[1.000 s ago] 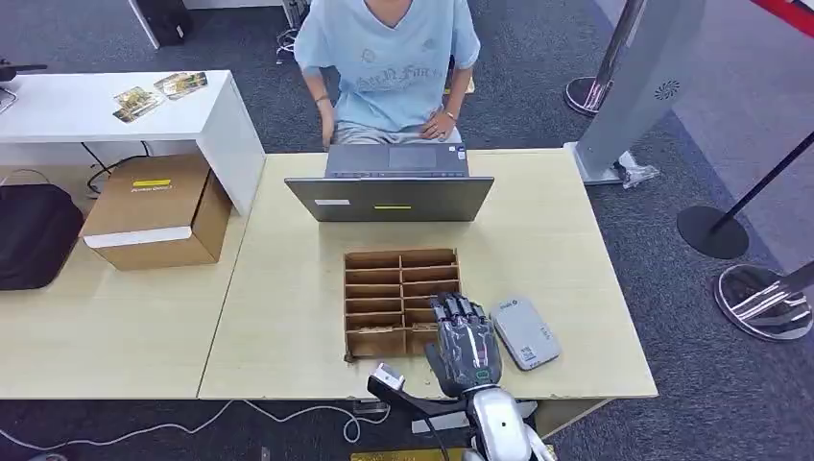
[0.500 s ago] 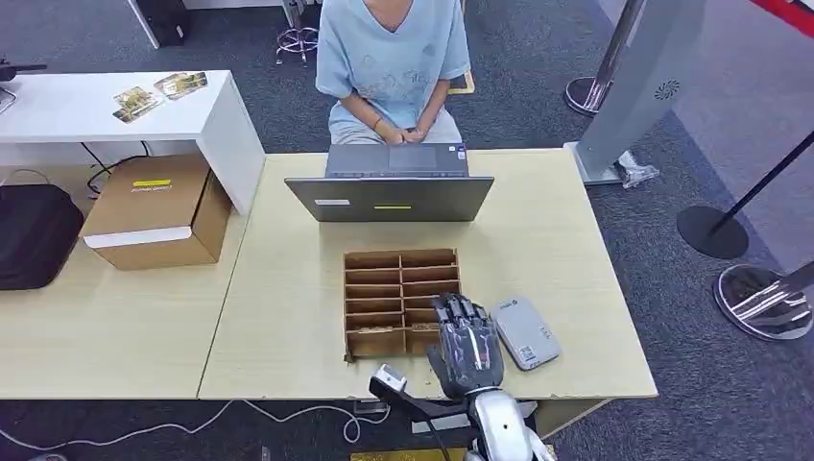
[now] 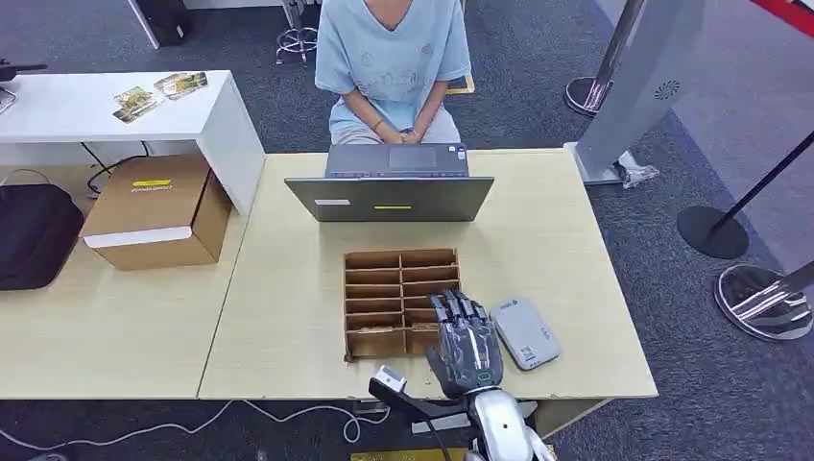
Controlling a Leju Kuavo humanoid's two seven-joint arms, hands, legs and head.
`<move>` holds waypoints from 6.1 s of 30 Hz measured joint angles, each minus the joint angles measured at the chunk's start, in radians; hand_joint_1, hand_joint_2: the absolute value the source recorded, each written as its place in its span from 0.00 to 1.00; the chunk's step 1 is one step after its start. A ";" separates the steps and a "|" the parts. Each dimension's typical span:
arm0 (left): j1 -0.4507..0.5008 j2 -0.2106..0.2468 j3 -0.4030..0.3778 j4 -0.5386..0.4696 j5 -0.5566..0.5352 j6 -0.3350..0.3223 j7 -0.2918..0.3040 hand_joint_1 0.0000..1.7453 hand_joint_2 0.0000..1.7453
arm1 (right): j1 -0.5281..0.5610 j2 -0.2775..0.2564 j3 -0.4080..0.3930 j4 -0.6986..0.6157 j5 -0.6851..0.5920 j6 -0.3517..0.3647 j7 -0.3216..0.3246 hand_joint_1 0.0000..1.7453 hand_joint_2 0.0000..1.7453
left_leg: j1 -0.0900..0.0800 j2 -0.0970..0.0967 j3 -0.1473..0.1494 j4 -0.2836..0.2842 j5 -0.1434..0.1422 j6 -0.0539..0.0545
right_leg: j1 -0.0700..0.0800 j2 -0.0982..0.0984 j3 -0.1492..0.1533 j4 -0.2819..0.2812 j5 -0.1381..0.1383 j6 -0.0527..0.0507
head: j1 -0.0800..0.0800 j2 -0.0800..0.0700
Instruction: Pass the card to the sensor for recognition and then transmit it.
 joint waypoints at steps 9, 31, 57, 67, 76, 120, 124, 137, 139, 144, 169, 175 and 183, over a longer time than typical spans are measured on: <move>0.000 -0.001 0.000 0.000 0.014 0.002 -0.001 0.00 0.00 | -0.006 0.000 0.000 0.001 -0.003 0.000 -0.001 0.25 1.00 | 0.000 0.000 0.000 0.000 0.000 0.000 | 0.000 0.000 0.000 0.000 0.000 0.000 | 0.000 0.000; -0.002 -0.002 -0.027 0.000 0.040 0.005 0.004 0.00 0.00 | 0.002 0.001 -0.016 -0.001 -0.003 -0.007 0.002 0.31 1.00 | 0.000 0.000 0.000 0.000 0.000 0.000 | 0.000 0.000 0.000 0.000 0.000 0.000 | 0.000 0.000; 0.000 0.011 -0.037 0.000 0.102 -0.026 0.013 0.00 0.00 | -0.007 0.018 -0.021 0.003 -0.001 -0.005 -0.008 0.36 1.00 | 0.000 0.000 0.000 0.000 0.000 0.000 | 0.000 0.000 0.000 0.000 0.000 0.000 | 0.000 0.000; 0.002 0.018 -0.043 0.000 0.140 -0.034 0.019 0.00 0.00 | -0.026 0.032 -0.016 0.019 -0.001 -0.003 -0.028 0.40 1.00 | 0.000 0.000 0.000 0.000 0.000 0.000 | 0.000 0.000 0.000 0.000 0.000 0.000 | 0.000 0.000; 0.012 0.019 -0.043 0.000 0.154 -0.048 0.017 0.00 0.00 | -0.045 0.034 -0.010 0.039 -0.006 -0.004 -0.033 0.40 1.00 | 0.000 0.000 0.000 0.000 0.000 0.000 | 0.000 0.000 0.000 0.000 0.000 0.000 | 0.000 0.000; 0.030 0.026 -0.052 0.000 0.223 -0.085 -0.019 0.00 0.00 | -0.036 0.034 -0.008 0.049 0.000 0.003 -0.006 0.42 1.00 | 0.000 0.000 0.000 0.000 0.000 0.000 | 0.000 0.000 0.000 0.000 0.000 0.000 | 0.000 0.000; 0.030 0.026 -0.059 0.000 0.232 -0.085 -0.018 0.00 0.00 | -0.028 0.034 -0.008 0.045 0.000 0.002 0.011 0.42 1.00 | 0.000 0.000 0.000 0.000 0.000 0.000 | 0.000 0.000 0.000 0.000 0.000 0.000 | 0.000 0.000; 0.030 0.026 -0.078 0.000 0.251 -0.087 -0.017 0.00 0.00 | -0.004 0.027 -0.013 0.022 0.000 0.002 0.032 0.44 1.00 | 0.000 0.000 0.000 0.000 0.000 0.000 | 0.000 0.000 0.000 0.000 0.000 0.000 | 0.000 0.000; 0.030 0.026 -0.080 0.000 0.253 -0.089 -0.017 0.00 0.00 | -0.002 0.026 -0.013 0.022 0.000 0.000 0.032 0.48 1.00 | 0.000 0.000 0.000 0.000 0.000 0.000 | 0.000 0.000 0.000 0.000 0.000 0.000 | 0.000 0.000; 0.030 0.026 -0.084 0.000 0.262 -0.093 -0.017 0.00 0.00 | 0.001 0.024 -0.013 0.023 0.000 -0.006 0.022 0.72 1.00 | 0.000 0.000 0.000 0.000 0.000 0.000 | 0.000 0.000 0.000 0.000 0.000 0.000 | 0.000 0.000; 0.042 0.026 -0.103 0.000 0.279 -0.120 -0.056 0.00 0.00 | 0.001 0.024 -0.012 0.014 0.000 -0.008 0.032 0.71 1.00 | 0.000 0.000 0.000 0.000 0.000 0.000 | 0.000 0.000 0.000 0.000 0.000 0.000 | 0.000 0.000; 0.046 0.026 -0.118 0.000 0.273 -0.124 -0.079 0.00 0.00 | 0.002 0.024 -0.012 0.008 0.000 -0.015 0.022 0.79 1.00 | 0.000 0.000 0.000 0.000 0.000 0.000 | 0.000 0.000 0.000 0.000 0.000 0.000 | 0.000 0.000; 0.052 0.027 -0.150 0.000 0.252 -0.140 -0.131 0.00 0.00 | -0.006 0.024 -0.010 0.006 0.000 -0.043 0.011 0.86 1.00 | 0.000 0.000 0.000 0.000 0.000 0.000 | 0.000 0.000 0.000 0.000 0.000 0.000 | 0.000 0.000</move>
